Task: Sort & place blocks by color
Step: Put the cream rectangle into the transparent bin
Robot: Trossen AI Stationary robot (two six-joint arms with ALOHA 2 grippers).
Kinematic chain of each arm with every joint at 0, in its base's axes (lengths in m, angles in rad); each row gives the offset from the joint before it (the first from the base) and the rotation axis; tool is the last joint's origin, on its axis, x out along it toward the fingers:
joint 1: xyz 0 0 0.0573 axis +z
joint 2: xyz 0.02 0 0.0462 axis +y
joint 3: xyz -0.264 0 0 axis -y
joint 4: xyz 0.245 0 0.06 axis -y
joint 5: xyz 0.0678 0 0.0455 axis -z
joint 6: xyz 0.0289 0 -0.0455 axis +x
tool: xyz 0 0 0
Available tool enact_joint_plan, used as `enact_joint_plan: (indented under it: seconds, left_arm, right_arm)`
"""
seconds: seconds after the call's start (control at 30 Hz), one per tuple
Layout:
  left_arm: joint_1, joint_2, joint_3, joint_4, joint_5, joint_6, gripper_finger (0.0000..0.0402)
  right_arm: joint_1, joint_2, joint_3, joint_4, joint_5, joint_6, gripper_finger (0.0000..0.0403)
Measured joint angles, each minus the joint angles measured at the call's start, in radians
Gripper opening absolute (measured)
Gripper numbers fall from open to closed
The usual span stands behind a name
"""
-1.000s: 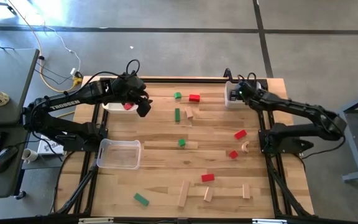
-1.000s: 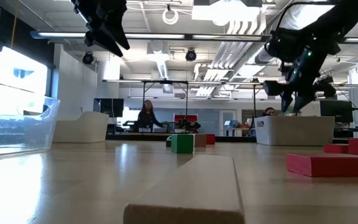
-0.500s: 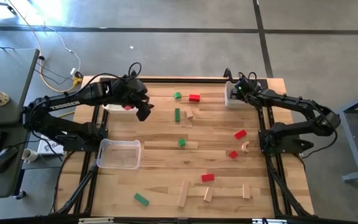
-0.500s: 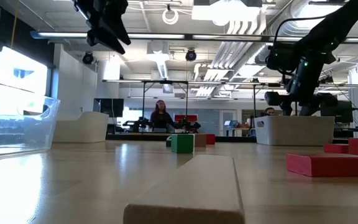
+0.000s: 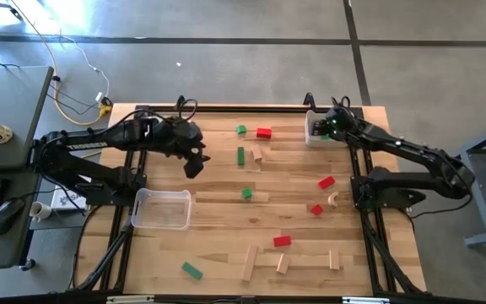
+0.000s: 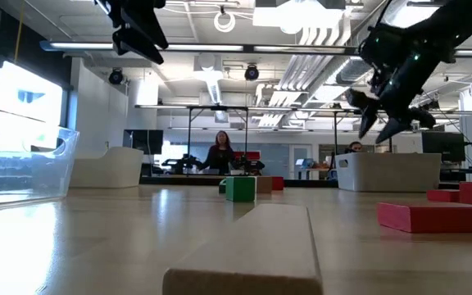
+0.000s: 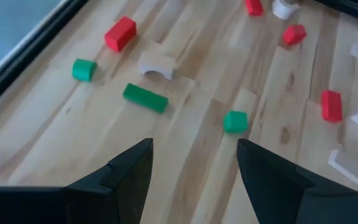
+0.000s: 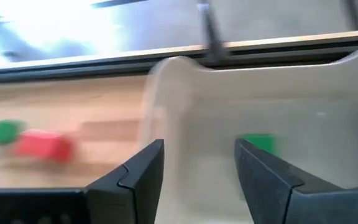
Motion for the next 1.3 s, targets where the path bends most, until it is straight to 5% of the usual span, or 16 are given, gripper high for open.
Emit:
enact_joint_plan:
  seconds: [0.3, 0.7, 1.3]
  left_arm:
    - [-0.071, 0.000, 0.000, -0.070, -0.044, -0.089, 0.0220]
    - [-0.092, 0.000, 0.000, -0.070, -0.070, -0.053, 0.0220]
    - [-0.090, 0.000, 0.000, -0.070, -0.087, -0.026, 0.0220]
  right_arm:
    - [0.247, -0.129, 0.000, 0.120, -0.025, 0.061, 0.0169]
    - [0.594, -0.148, 0.001, 0.223, -0.034, 0.247, 0.0162]
    - [0.936, -0.096, 0.025, 0.435, 0.140, 0.310, 0.0162]
